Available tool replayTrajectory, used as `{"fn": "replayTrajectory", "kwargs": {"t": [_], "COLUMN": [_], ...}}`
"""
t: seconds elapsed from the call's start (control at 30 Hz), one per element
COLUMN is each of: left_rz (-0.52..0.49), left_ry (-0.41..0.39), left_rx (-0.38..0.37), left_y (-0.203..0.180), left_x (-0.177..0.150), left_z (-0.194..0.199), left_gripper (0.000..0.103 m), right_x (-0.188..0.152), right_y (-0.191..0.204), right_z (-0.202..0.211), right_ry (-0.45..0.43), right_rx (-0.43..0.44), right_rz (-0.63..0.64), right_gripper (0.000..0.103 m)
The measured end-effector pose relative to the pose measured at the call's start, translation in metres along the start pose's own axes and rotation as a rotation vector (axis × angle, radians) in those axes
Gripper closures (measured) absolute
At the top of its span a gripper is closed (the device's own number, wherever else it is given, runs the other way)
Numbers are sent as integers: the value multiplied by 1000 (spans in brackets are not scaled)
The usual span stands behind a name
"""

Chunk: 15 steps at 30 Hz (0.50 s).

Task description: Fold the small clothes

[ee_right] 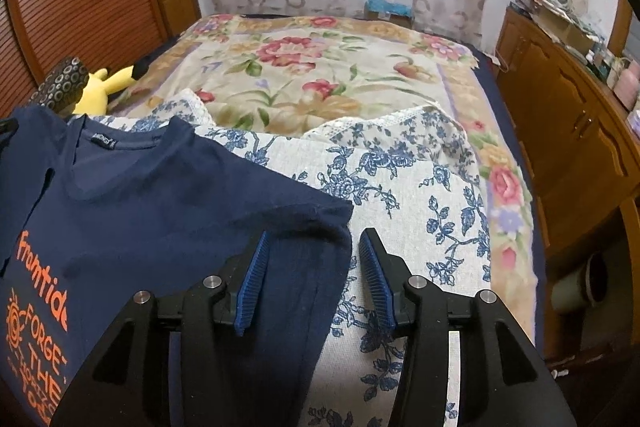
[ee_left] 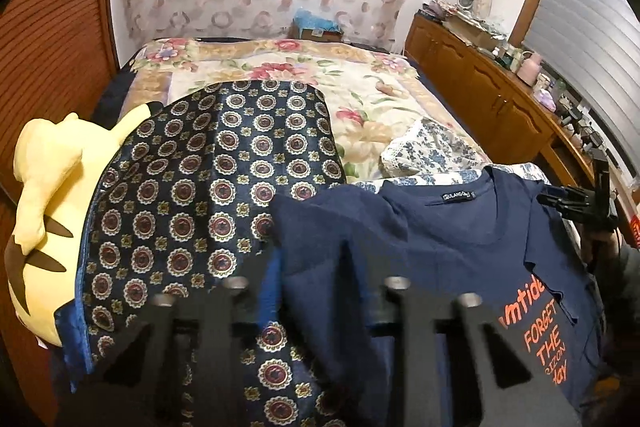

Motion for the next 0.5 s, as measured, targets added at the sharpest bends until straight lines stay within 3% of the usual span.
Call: {"fn": "replayTrajectory", "kwargs": {"t": [0.03,0.07,0.13,0.17,0.5], "left_rz": [-2,-4,-8,-11,-54], "left_ry": [-6,-10,-30,-38,-158], "left_rx": [-12,-18,-36,-39,-99], "left_y": [-3,-5,-12,-15,-51], "left_x": [1,3,5,6,-6], "left_z": [2,3,11,15,81], "left_gripper": [96,98,101,101,102], "right_x": [0,1,3,4,17], "right_y": [0,1,6,8,50], "right_z": [0,-1,-2,-3,62], "right_ry": [0,0,1,5,-167], "right_rx": [2,8,41,47,79], "right_rz": [0,-2,-4,-5,31], "right_gripper": [57,63,91,95,99]}}
Point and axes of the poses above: each gripper's, at about its wrist camera, not at the fingertips, and z roughly against the way its jaws point, y to its left, x to its top, the point moved 10 cm from there along -z, roughly the way its jaws point, and after that the axes turned 14 degrees about x, right-handed, at the moved point
